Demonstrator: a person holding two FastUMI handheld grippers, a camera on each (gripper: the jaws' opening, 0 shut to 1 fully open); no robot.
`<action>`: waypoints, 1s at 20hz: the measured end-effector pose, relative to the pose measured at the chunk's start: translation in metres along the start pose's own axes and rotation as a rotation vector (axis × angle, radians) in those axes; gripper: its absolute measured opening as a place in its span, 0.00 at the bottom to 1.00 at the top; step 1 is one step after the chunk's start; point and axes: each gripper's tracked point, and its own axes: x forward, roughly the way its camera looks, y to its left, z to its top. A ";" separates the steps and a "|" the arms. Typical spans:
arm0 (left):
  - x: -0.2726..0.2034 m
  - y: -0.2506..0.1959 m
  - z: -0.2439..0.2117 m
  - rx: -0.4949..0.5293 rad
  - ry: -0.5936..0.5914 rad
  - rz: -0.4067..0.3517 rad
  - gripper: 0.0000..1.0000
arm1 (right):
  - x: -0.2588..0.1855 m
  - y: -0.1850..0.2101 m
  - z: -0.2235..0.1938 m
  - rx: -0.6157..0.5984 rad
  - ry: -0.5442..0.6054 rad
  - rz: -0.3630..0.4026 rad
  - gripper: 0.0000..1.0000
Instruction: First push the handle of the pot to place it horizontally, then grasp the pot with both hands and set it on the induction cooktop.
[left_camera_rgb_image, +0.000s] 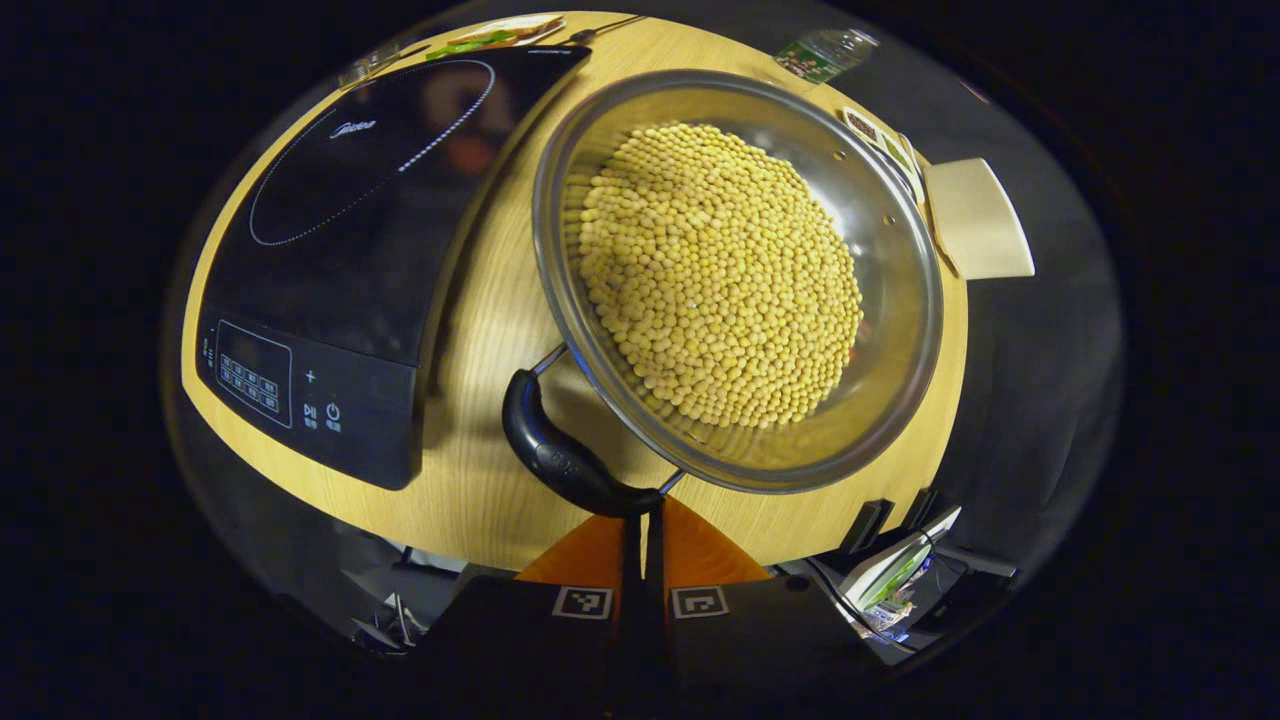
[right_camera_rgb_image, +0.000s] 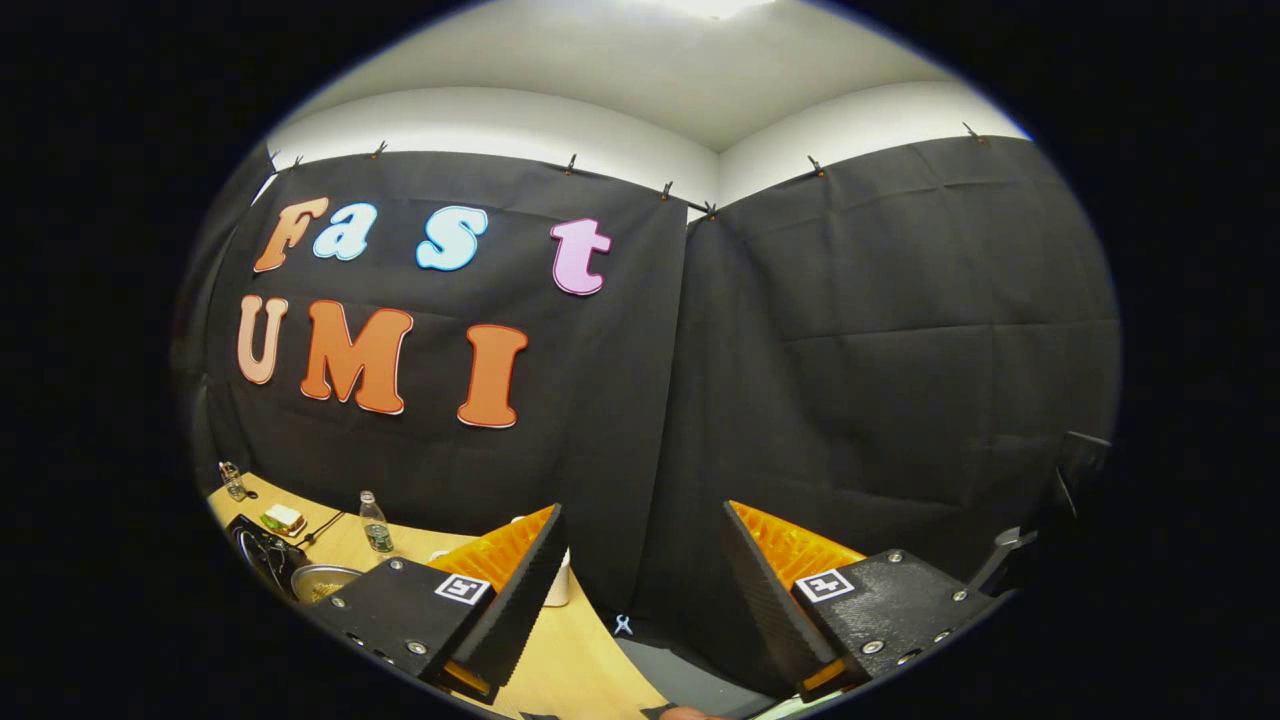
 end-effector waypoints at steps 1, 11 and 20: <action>0.000 0.005 0.004 -0.001 -0.009 0.008 0.08 | 0.004 0.007 -0.001 0.001 0.003 0.013 0.95; -0.017 0.057 0.066 0.104 -0.201 0.208 0.08 | 0.029 0.098 -0.021 0.009 0.059 0.185 0.95; -0.033 0.064 0.112 0.240 -0.361 0.215 0.09 | 0.040 0.193 -0.067 0.045 0.185 0.338 0.95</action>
